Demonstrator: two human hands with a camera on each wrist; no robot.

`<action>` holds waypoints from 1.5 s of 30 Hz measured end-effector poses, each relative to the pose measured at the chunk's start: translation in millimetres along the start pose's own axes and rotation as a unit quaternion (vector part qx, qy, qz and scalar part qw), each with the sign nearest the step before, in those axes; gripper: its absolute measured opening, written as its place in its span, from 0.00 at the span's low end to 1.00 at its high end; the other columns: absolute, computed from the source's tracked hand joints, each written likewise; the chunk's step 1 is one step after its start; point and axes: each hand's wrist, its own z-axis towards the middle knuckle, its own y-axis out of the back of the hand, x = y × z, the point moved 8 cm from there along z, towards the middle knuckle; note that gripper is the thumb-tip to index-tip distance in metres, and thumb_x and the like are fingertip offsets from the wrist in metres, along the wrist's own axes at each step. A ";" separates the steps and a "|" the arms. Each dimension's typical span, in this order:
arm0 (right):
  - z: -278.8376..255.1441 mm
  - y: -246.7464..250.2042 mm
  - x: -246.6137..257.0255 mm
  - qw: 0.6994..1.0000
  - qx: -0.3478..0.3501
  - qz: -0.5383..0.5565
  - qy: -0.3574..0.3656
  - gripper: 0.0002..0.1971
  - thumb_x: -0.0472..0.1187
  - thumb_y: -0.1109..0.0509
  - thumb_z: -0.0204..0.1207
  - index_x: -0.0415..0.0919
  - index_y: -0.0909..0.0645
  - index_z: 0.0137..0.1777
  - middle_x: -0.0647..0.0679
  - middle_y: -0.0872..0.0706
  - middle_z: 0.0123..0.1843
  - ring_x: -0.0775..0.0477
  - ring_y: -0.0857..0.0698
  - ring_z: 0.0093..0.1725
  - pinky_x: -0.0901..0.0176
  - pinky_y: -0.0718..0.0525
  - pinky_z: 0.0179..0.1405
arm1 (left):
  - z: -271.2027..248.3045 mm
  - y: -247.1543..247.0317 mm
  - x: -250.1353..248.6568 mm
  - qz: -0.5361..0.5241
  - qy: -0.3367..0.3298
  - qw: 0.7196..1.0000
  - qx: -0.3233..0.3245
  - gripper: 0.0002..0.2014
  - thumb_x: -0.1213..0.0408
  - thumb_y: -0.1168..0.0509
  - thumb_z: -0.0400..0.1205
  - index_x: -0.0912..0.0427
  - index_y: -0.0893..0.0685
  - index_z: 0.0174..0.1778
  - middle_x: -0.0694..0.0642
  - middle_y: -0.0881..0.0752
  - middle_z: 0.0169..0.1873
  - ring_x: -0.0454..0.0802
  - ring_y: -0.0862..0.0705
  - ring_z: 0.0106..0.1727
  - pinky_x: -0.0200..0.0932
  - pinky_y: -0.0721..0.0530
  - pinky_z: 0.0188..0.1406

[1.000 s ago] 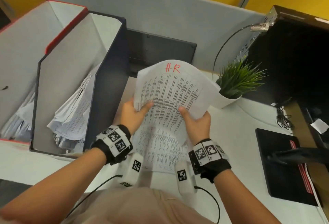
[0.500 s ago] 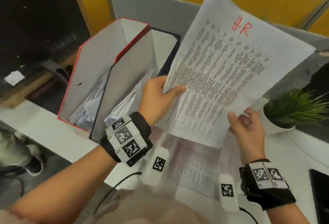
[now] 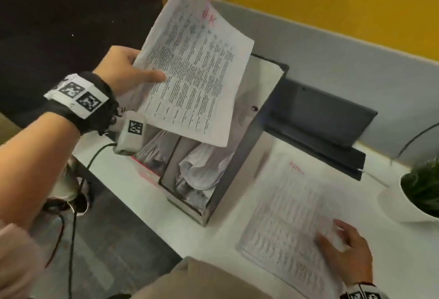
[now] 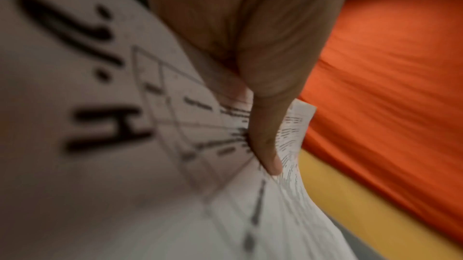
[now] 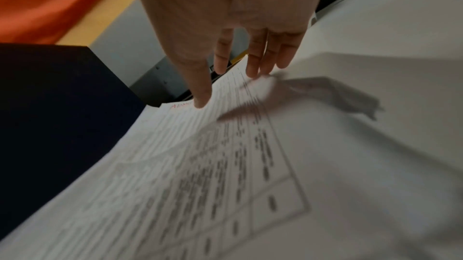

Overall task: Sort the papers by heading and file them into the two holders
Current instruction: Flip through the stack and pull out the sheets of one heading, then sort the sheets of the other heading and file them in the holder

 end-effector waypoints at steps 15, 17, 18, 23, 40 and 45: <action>-7.1 -12.7 -7.1 0.992 0.003 -0.125 0.011 0.33 0.42 0.14 0.56 0.40 0.19 0.63 0.31 0.18 0.59 0.31 0.23 0.64 0.40 0.31 0.70 | 39.3 -104.1 54.6 0.308 -0.029 0.945 0.110 0.24 0.75 0.32 0.74 0.65 0.23 0.68 0.66 0.19 0.62 0.63 0.21 0.64 0.51 0.24 0.62; -8.2 -13.1 -8.7 0.992 0.002 -0.125 0.013 0.33 0.41 0.15 0.56 0.40 0.19 0.63 0.32 0.18 0.59 0.32 0.25 0.65 0.41 0.34 0.70 | 38.8 -110.9 61.9 0.314 -0.020 0.941 0.125 0.26 0.79 0.34 0.74 0.65 0.25 0.70 0.67 0.19 0.63 0.63 0.22 0.65 0.52 0.24 0.63; -8.6 -13.8 -10.1 0.992 0.006 -0.126 0.011 0.32 0.42 0.15 0.57 0.41 0.20 0.64 0.33 0.19 0.60 0.33 0.26 0.66 0.42 0.36 0.71 | 38.5 -111.8 64.5 0.319 -0.019 0.939 0.127 0.26 0.80 0.35 0.74 0.65 0.25 0.70 0.67 0.20 0.64 0.64 0.22 0.66 0.52 0.25 0.63; -7.2 -14.9 -13.7 0.992 0.017 -0.128 0.006 0.33 0.44 0.16 0.59 0.43 0.21 0.65 0.33 0.21 0.63 0.33 0.28 0.67 0.44 0.37 0.72 | 34.7 -113.8 60.4 0.341 -0.080 0.930 0.113 0.35 0.84 0.38 0.74 0.57 0.34 0.76 0.65 0.23 0.67 0.63 0.22 0.65 0.54 0.21 0.62; -11.2 -13.6 -10.8 0.995 0.011 -0.095 -0.005 0.31 0.42 0.18 0.62 0.46 0.23 0.67 0.38 0.24 0.65 0.36 0.30 0.67 0.48 0.33 0.70 | -52.9 -162.9 -135.0 -0.044 -0.290 0.956 0.015 0.10 0.71 0.36 0.80 0.55 0.16 0.52 0.52 0.15 0.51 0.43 0.18 0.50 0.27 0.20 0.49; -14.0 -12.8 -10.1 0.997 0.015 -0.073 -0.009 0.31 0.40 0.19 0.64 0.46 0.24 0.68 0.41 0.27 0.65 0.41 0.32 0.67 0.54 0.34 0.69 | -104.5 -259.4 -131.7 -0.049 -0.270 0.952 0.137 0.10 0.69 0.36 0.79 0.53 0.15 0.53 0.50 0.16 0.48 0.43 0.17 0.48 0.32 0.19 0.50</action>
